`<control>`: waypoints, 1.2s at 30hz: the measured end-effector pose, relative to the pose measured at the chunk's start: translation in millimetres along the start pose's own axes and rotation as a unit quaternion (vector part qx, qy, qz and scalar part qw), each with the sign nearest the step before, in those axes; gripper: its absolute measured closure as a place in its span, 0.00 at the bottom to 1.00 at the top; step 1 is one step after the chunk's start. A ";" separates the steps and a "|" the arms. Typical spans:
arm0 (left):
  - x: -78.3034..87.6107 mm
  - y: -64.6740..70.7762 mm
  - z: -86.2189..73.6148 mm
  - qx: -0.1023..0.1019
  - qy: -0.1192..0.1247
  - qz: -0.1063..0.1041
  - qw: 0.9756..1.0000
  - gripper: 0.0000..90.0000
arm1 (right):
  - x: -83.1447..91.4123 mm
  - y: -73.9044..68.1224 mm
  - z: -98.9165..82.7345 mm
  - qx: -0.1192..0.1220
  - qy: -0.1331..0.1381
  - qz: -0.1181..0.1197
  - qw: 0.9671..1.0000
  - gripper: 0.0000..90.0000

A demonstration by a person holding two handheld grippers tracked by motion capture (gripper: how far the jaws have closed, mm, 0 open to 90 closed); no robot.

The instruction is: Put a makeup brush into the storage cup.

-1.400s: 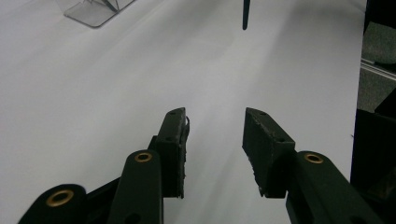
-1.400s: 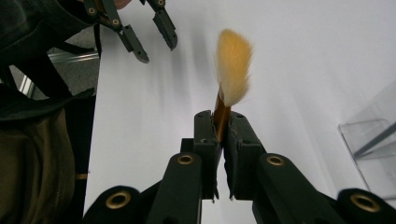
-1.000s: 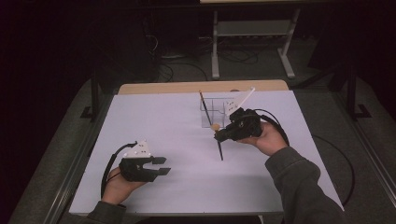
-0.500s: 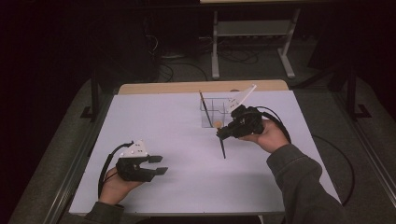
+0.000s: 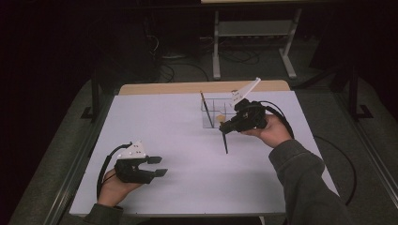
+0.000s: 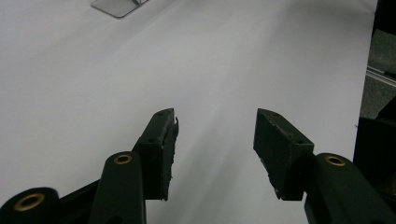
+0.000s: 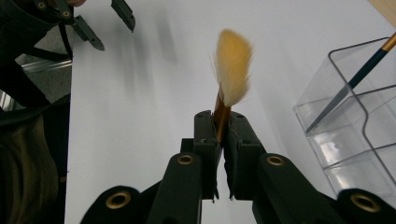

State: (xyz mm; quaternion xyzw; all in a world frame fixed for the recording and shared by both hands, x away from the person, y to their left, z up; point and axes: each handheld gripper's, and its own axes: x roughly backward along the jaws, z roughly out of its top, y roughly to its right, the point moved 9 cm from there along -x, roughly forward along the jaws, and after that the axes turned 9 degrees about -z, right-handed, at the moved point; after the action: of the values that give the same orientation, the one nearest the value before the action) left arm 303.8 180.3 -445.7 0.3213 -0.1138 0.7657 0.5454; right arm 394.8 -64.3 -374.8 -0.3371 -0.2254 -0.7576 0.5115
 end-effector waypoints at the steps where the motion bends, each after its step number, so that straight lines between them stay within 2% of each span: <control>1: 0.3 -0.1 0.1 0.001 0.001 0.001 1.000 0.53 | 0.8 1.5 0.5 -0.001 -0.001 0.000 1.000 0.92; 2: 1.0 -0.4 0.1 0.001 0.001 0.002 1.000 0.52 | 1.3 2.0 1.2 -0.004 -0.001 -0.001 1.000 0.92; 3: 1.5 -0.5 -0.1 0.002 0.001 0.002 1.000 0.52 | 1.4 4.7 2.6 0.004 0.004 -0.003 1.000 0.92; 11: 3.4 -1.2 -0.3 0.002 0.002 0.006 1.000 0.51 | 7.2 12.2 6.4 -0.008 0.002 -0.010 1.000 0.92; 18: 3.9 -1.4 -0.2 0.002 0.002 0.008 1.000 0.50 | 12.8 24.1 10.2 -0.005 0.002 -0.022 1.000 0.92; 24: 6.9 -2.5 0.1 0.001 0.006 0.010 1.000 0.50 | 14.5 31.4 13.2 -0.021 -0.002 -0.024 0.999 0.92; 26: 7.4 -2.9 -0.4 0.002 0.005 0.010 1.000 0.49 | 14.2 36.9 14.5 -0.012 0.002 -0.032 0.999 0.92; 31: 6.9 -2.6 -1.3 0.008 0.007 0.006 1.000 0.46 | 17.7 42.6 17.8 -0.026 0.004 -0.034 0.999 0.92; 36: 7.2 -3.8 -2.0 0.007 0.006 0.009 1.000 0.45 | 22.3 50.8 20.9 -0.025 0.009 -0.040 0.999 0.92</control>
State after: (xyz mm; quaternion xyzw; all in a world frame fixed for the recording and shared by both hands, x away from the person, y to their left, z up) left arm 305.1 188.3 -443.4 0.3191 -0.1078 0.7732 0.5373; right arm 442.1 -83.0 -344.4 -0.3338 -0.2147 -0.7860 0.4740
